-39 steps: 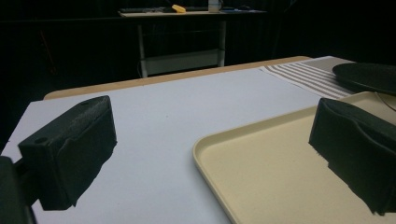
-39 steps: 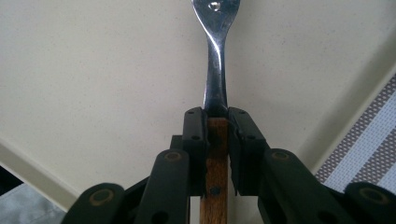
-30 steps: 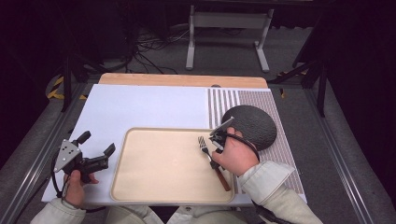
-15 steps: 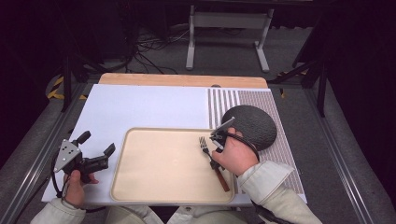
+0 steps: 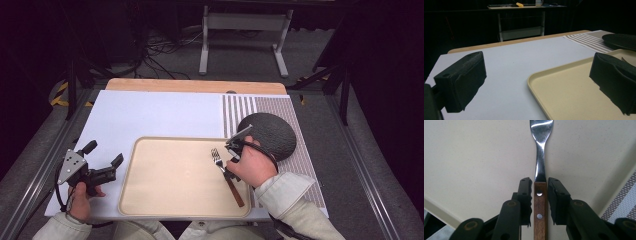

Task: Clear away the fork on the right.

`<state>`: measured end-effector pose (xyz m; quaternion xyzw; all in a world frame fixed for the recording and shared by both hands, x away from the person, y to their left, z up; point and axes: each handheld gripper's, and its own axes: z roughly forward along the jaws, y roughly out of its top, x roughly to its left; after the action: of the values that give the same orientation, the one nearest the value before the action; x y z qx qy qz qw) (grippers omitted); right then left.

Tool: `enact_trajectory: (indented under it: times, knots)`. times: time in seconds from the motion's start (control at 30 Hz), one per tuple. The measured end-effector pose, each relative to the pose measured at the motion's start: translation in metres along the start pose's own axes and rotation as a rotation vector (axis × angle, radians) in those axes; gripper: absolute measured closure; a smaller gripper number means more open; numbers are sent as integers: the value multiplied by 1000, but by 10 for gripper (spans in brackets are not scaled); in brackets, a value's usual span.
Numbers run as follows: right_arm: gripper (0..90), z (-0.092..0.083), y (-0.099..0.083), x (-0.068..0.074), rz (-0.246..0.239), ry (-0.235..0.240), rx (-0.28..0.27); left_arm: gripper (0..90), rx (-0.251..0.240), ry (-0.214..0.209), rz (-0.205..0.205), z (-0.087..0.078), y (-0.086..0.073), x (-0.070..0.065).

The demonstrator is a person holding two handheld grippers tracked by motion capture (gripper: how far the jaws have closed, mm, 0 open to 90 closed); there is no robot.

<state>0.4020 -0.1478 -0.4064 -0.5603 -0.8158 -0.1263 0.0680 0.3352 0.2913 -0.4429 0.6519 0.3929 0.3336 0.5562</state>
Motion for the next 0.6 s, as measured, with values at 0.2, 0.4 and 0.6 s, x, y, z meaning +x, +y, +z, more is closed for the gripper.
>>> enact_trajectory:
  times: [0.2, 0.4, 0.6]
  knots:
    - [677, -5, 0, 0, -13, 7, -19, 12, 0, 2, -4, 0, 0, 0]
    - [512, -10, 0, 2, -77, 25, -89, 12, 0, 3, -4, 0, 0, 0]
    - [191, -17, 1, 7, -253, 69, -244, 12, 0, 3, -5, 0, 0, 0]
